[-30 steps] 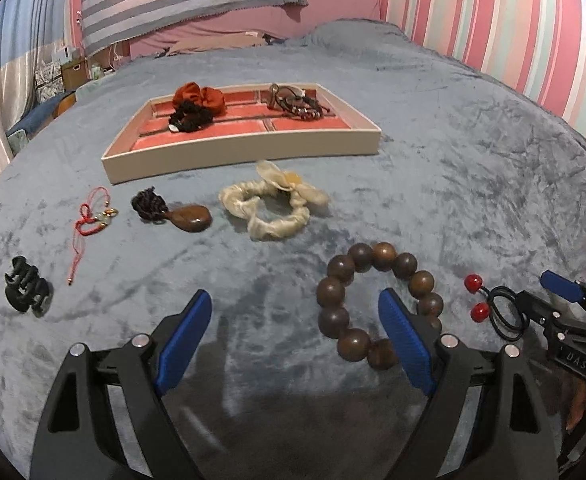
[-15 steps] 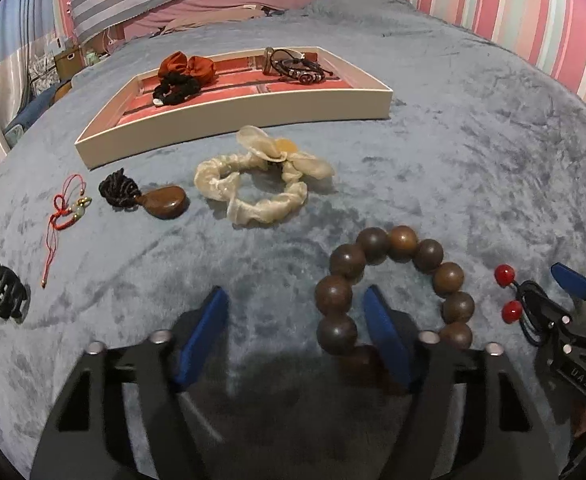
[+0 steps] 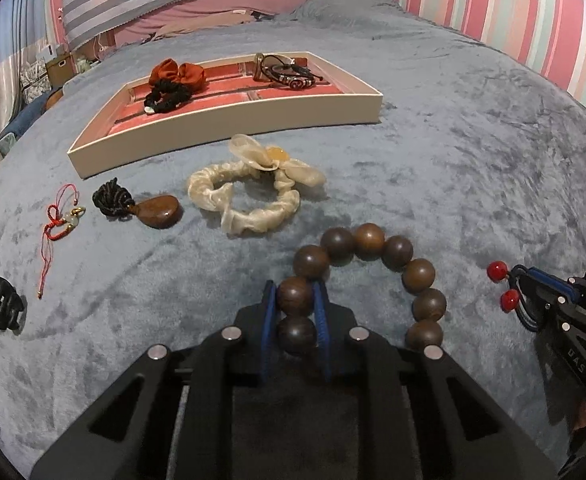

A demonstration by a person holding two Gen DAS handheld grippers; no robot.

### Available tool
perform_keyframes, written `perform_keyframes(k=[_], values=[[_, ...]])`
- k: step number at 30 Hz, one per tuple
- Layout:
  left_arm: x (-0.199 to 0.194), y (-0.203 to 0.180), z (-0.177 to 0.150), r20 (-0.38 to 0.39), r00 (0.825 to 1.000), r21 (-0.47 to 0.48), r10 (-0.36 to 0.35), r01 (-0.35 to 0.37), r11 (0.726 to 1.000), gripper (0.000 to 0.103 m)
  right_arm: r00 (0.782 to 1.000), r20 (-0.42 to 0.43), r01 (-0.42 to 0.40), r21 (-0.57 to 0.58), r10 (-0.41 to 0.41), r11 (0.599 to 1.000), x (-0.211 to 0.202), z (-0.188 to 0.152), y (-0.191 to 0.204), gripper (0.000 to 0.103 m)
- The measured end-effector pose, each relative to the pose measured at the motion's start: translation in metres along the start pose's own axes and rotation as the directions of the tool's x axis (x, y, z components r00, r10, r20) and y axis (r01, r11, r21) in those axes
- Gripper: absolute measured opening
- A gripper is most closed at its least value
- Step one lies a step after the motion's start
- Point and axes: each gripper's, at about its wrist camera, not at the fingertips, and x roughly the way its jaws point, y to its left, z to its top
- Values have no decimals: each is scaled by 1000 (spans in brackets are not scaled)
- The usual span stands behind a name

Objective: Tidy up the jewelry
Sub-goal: 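Grasp the brown bead bracelet with the left tool while the right tool grasps the red-ball hair tie, then carry the bead bracelet into the tray with the left tool while the right tool drops the hair tie there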

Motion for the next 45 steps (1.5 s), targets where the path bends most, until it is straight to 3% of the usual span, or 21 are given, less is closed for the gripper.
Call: perform_keyframes(k=[11, 25, 45], values=[[-23, 5, 2, 53, 998, 13, -22, 21, 1000, 19, 999, 38, 17, -3, -17, 1000, -10, 11, 2, 6], [-80, 42, 41, 171, 985, -7, -34, 36, 999, 19, 995, 98, 23, 36, -26, 999, -26, 50, -1, 6], [-96, 131, 121, 223, 975, -108, 21, 3, 994, 19, 983, 184, -19, 27, 14, 999, -19, 186, 37, 6]])
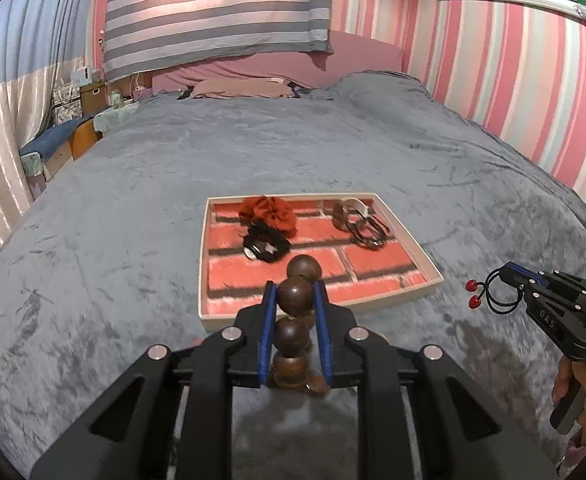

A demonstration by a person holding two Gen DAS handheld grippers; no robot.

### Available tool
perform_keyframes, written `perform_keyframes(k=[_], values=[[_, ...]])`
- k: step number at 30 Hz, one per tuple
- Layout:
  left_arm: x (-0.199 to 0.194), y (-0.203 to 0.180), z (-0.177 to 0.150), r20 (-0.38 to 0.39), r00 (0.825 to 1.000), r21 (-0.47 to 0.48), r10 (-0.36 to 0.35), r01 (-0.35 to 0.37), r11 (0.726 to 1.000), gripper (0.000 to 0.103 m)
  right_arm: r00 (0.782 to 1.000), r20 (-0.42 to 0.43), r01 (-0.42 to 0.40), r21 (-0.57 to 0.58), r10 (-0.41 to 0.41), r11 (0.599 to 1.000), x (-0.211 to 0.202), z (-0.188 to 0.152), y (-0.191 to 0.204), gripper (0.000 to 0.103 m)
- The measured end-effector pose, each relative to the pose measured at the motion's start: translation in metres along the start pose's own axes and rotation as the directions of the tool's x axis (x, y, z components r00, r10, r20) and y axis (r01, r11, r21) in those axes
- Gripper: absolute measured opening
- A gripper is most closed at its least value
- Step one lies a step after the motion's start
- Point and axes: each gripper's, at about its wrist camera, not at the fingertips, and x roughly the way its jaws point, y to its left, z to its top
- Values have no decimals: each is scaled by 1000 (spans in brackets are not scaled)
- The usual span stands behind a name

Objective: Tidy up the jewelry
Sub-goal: 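Carry the bead bracelet into the tray with the left tool while the right tool drops the hair tie there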

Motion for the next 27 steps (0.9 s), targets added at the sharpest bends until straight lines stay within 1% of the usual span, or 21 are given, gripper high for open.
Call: perform_keyframes(k=[5, 9, 14, 21, 24, 27], values=[[20, 16, 22, -11, 1000, -19, 14, -14, 1000, 19, 1000, 0, -16, -1, 16, 1000, 26, 30, 12, 6], [40, 25, 32, -26, 1000, -25, 15, -16, 1000, 19, 1000, -15, -26, 13, 26, 1000, 53, 44, 16, 6], [74, 28, 40, -61, 998, -33, 18, -20, 999, 19, 999, -35, -37, 29, 38, 999, 89, 58, 18, 6], [128, 25, 48, -118, 993, -61, -4, -3, 998, 19, 999, -29, -36, 33, 37, 999, 129, 78, 24, 6], [152, 28, 45, -151, 988, -74, 12, -23, 997, 19, 999, -32, -39, 58, 41, 998, 147, 82, 21, 6], [172, 39, 39, -186, 981, -83, 51, -68, 994, 19, 998, -53, -34, 69, 38, 997, 165, 80, 18, 6]])
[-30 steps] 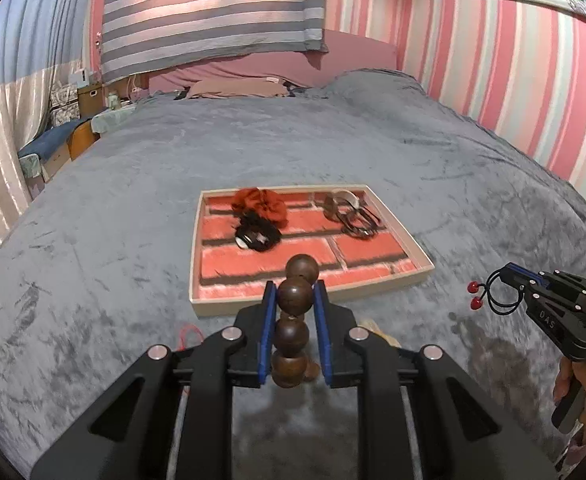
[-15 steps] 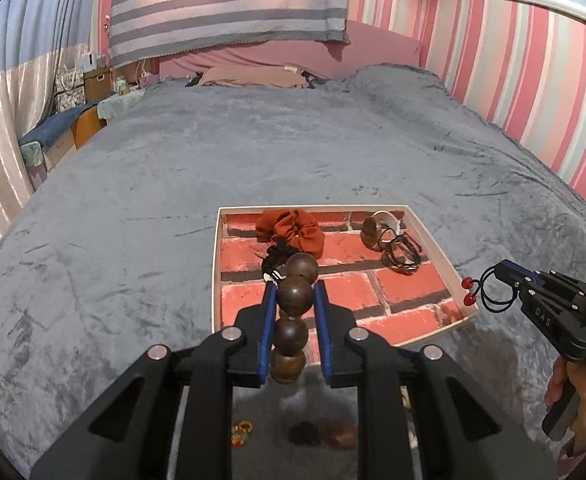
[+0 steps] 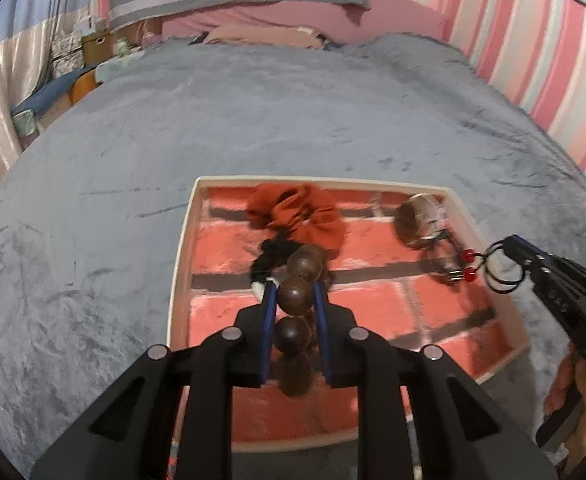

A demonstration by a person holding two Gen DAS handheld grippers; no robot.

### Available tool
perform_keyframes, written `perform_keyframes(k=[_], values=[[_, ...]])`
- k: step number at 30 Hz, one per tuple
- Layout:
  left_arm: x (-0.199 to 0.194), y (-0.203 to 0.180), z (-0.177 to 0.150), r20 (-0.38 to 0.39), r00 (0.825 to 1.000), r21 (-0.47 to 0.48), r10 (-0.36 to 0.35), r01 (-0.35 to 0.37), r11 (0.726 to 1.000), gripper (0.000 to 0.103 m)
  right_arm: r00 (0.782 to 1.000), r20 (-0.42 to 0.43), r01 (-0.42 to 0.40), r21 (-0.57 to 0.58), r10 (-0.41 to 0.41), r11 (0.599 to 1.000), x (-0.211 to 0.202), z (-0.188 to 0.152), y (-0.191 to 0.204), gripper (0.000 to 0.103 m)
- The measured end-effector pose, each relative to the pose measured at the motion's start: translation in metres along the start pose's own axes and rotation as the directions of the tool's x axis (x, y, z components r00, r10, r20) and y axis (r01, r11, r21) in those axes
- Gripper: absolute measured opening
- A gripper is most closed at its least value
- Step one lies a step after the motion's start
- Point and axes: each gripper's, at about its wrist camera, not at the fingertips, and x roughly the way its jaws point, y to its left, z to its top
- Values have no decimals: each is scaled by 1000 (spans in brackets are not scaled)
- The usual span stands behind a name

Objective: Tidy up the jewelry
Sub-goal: 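Carry the bead bracelet into the tray with the left tool while the right tool drops the hair tie there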

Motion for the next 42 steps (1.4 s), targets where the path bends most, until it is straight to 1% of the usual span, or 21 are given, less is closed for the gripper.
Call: perform_keyframes(k=[4, 7, 10, 14, 18, 25, 26, 27, 28, 29, 30, 32, 34, 35, 37, 38, 39, 40, 42], values=[[18, 15, -3, -43, 998, -9, 48, -49, 999, 19, 999, -35, 27, -4, -27, 1000, 19, -9, -5, 6], [32, 26, -9, -85, 993, -23, 86, -88, 996, 19, 997, -56, 44, 10, -43, 999, 28, -16, -10, 6], [41, 32, -12, -110, 989, -27, 94, -98, 995, 19, 995, -81, 56, 5, -55, 998, 37, -21, -11, 6], [50, 30, -15, -143, 983, -1, 116, -118, 993, 19, 990, -122, 68, -20, -70, 997, 48, -24, -7, 6], [55, 29, -14, -155, 978, 12, 142, -142, 990, 19, 985, -157, 68, -38, -73, 997, 57, -28, -3, 7], [61, 24, -9, -183, 969, 29, 163, -160, 987, 20, 978, -187, 79, -85, -94, 993, 63, -27, 3, 9], [61, 25, -10, -185, 969, 28, 163, -161, 987, 20, 977, -190, 81, -93, -97, 992, 63, -26, 3, 11], [60, 25, -10, -188, 969, 26, 162, -160, 987, 21, 976, -194, 85, -99, -103, 991, 63, -26, 4, 24], [60, 24, -10, -193, 968, 26, 158, -156, 987, 23, 975, -196, 86, -100, -104, 991, 62, -25, 4, 33], [58, 24, -11, -196, 968, 27, 155, -153, 988, 33, 975, -202, 70, -96, -88, 993, 60, -25, 3, 39], [59, 24, -8, -196, 968, 26, 156, -154, 988, 42, 975, -204, 69, -99, -88, 993, 58, -25, 5, 40], [53, 24, -9, -179, 972, 26, 153, -151, 988, 45, 977, -192, 74, -114, -95, 991, 51, -25, 7, 42], [45, 25, -7, -170, 975, 16, 143, -142, 990, 47, 980, -186, 55, -101, -73, 993, 41, -24, 6, 45], [39, 25, -6, -161, 977, 14, 139, -139, 990, 51, 982, -181, 44, -90, -60, 995, 36, -23, 5, 49], [27, 24, -4, -133, 983, 20, 123, -122, 992, 56, 986, -162, 22, -66, -32, 998, 23, -20, 3, 61], [18, 23, -2, -117, 986, 22, 115, -113, 993, 59, 989, -149, 5, -53, -13, 999, 15, -19, 3, 63], [12, 22, -1, -106, 989, 22, 107, -105, 994, 63, 991, -136, -8, -42, 2, 999, 5, -17, 2, 68], [1, 23, 1, -89, 992, 22, 94, -92, 995, 65, 992, -121, -18, -34, 14, 999, -6, -16, 1, 74], [-22, 25, 4, -49, 995, 30, 83, -81, 996, 71, 995, -93, -30, -28, 27, 999, -25, -16, 1, 82]])
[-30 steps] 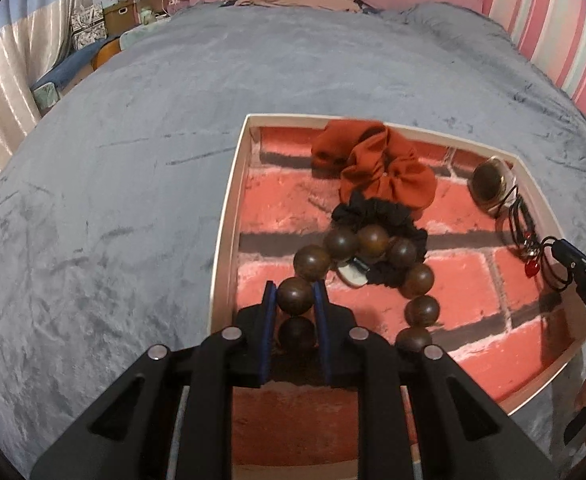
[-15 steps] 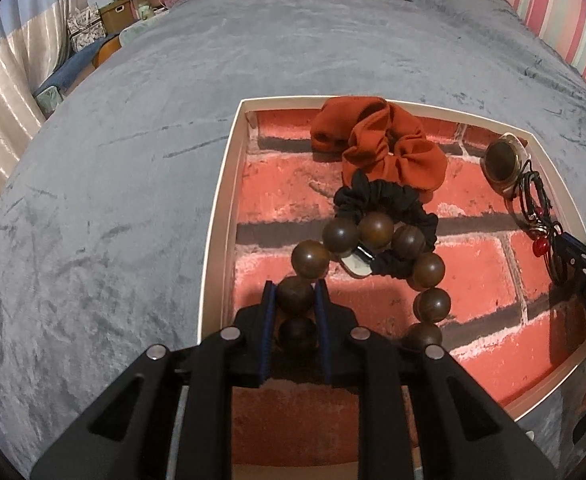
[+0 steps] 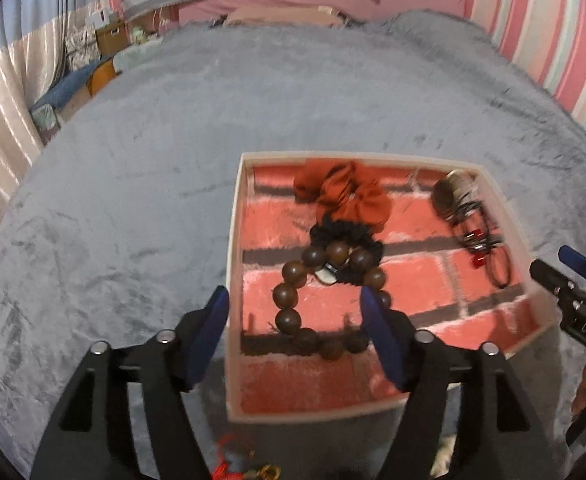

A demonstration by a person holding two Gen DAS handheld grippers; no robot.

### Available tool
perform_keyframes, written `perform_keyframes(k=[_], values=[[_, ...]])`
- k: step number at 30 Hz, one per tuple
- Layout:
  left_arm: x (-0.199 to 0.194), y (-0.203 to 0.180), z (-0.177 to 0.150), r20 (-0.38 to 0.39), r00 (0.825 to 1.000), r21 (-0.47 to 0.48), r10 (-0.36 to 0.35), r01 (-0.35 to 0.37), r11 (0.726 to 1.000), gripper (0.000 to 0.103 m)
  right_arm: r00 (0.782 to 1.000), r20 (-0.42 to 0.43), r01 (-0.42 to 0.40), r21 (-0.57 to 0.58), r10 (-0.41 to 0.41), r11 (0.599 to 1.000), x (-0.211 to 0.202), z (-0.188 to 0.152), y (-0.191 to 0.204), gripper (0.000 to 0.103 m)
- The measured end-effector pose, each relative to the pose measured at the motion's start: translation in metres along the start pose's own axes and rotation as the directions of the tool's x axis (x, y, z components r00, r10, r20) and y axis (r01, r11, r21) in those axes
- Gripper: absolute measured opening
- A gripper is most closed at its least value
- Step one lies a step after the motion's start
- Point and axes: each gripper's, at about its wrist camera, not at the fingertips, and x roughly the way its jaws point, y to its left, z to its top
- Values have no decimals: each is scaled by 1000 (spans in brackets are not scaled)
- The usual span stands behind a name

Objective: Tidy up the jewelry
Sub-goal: 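Carry the bead bracelet into the tray with the left tool while the right tool drops the hair tie there, then withdraw both open tools from the tray toward the remaining jewelry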

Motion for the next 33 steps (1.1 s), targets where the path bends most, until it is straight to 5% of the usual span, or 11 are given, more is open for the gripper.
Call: perform_keyframes(k=[5, 13, 33], values=[[-50, 11, -6, 72, 997, 1, -9, 9, 1000, 80, 997, 76, -8, 24, 7, 1000, -48, -13, -2, 98], [-108, 41, -47, 152, 988, -8, -13, 15, 1000, 82, 991, 125, 40, 42, -45, 998, -92, -47, 1, 99], [-135, 68, -130, 156, 987, -3, 36, -36, 999, 82, 979, 103, 175, 12, -175, 985, -121, -117, 42, 99]])
